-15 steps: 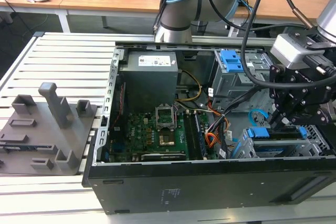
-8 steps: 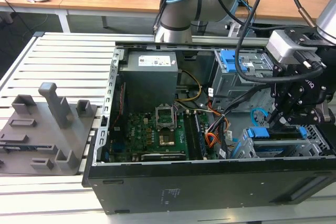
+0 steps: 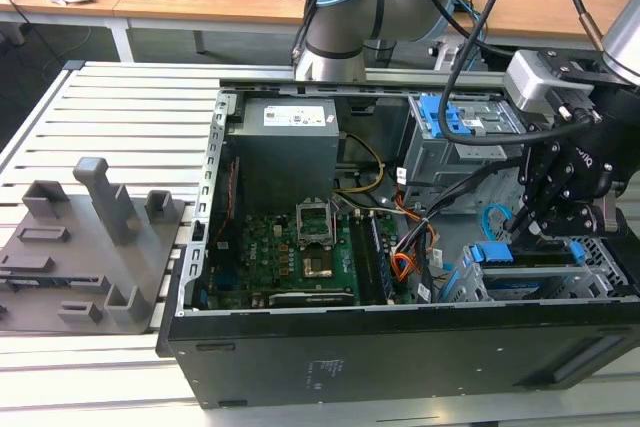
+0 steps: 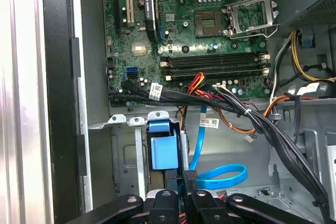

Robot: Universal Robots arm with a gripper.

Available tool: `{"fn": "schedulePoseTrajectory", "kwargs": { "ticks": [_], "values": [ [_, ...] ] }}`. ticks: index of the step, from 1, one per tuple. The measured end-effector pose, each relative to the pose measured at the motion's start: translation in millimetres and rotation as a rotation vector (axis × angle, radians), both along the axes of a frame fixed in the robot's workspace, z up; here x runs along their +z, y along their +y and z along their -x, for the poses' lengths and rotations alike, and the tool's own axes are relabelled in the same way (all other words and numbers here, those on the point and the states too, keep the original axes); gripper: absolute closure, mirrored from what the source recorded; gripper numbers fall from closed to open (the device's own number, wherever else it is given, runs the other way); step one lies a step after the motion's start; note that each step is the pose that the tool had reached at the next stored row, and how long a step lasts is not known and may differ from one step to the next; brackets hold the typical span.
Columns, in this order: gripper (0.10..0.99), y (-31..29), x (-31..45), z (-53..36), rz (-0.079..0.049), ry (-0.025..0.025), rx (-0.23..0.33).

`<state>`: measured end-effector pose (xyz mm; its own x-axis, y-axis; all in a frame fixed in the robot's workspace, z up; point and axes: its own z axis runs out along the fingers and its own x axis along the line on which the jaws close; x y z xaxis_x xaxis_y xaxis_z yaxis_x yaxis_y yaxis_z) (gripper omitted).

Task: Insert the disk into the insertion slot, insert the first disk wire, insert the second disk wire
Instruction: 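Insert the second disk wire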

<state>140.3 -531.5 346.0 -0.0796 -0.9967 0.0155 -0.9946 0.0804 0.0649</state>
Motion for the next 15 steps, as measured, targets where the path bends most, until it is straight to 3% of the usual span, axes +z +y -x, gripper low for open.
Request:
{"fn": "schedulePoseTrajectory", "kwargs": {
  "ticks": [15],
  "values": [
    [0.925,0.0,-1.9,-8.9,0.0,0.0002,0.0]
  ]
}}
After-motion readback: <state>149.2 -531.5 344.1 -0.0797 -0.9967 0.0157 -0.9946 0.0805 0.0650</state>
